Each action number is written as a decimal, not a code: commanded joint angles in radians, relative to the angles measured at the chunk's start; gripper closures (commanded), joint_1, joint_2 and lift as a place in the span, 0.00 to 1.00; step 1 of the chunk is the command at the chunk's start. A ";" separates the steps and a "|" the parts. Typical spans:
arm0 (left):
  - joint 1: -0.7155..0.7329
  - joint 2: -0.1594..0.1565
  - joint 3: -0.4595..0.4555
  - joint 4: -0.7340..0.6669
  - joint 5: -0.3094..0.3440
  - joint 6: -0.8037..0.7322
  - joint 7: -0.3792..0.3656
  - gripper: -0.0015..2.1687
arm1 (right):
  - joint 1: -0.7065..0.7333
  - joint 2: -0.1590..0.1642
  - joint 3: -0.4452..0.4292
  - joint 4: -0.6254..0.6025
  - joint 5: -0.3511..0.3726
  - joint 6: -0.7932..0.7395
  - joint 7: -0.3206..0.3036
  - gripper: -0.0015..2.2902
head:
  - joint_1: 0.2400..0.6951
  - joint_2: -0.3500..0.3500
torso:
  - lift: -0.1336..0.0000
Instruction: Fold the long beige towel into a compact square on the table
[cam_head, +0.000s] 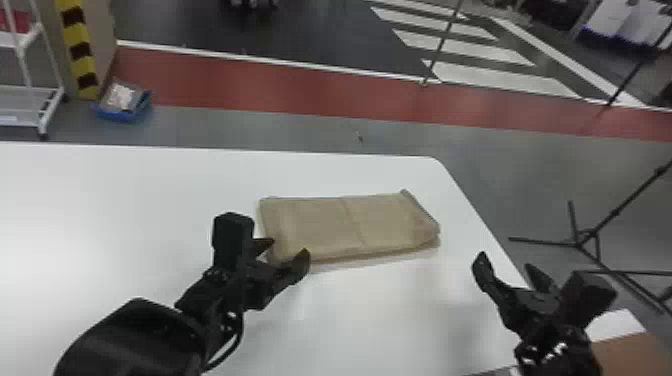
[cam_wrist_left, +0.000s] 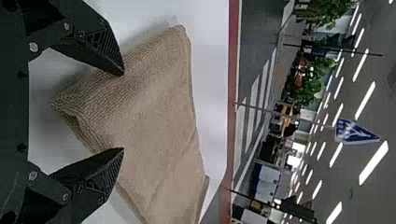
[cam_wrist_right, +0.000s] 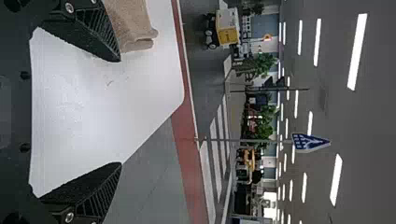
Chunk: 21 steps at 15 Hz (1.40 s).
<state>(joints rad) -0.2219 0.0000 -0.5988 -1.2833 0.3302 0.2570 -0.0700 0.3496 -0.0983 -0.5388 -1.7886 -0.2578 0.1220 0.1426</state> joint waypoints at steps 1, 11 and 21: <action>-0.002 -0.003 -0.001 0.001 -0.020 0.000 0.002 0.20 | 0.000 -0.001 -0.001 0.000 -0.003 0.000 0.000 0.04 | 1.00 0.00 | 0.08; 0.061 -0.003 0.036 -0.111 -0.083 0.086 0.038 0.47 | -0.018 -0.001 0.020 0.003 -0.001 0.000 0.000 0.04 | 1.00 0.00 | 0.08; 0.236 0.121 0.198 -0.418 -0.117 0.236 0.041 0.47 | -0.032 0.003 0.086 -0.014 0.019 0.018 -0.008 0.04 | 1.00 0.00 | 0.08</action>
<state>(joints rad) 0.0007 0.0967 -0.4240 -1.6947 0.2121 0.4925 -0.0287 0.3166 -0.0972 -0.4600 -1.7958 -0.2427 0.1353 0.1362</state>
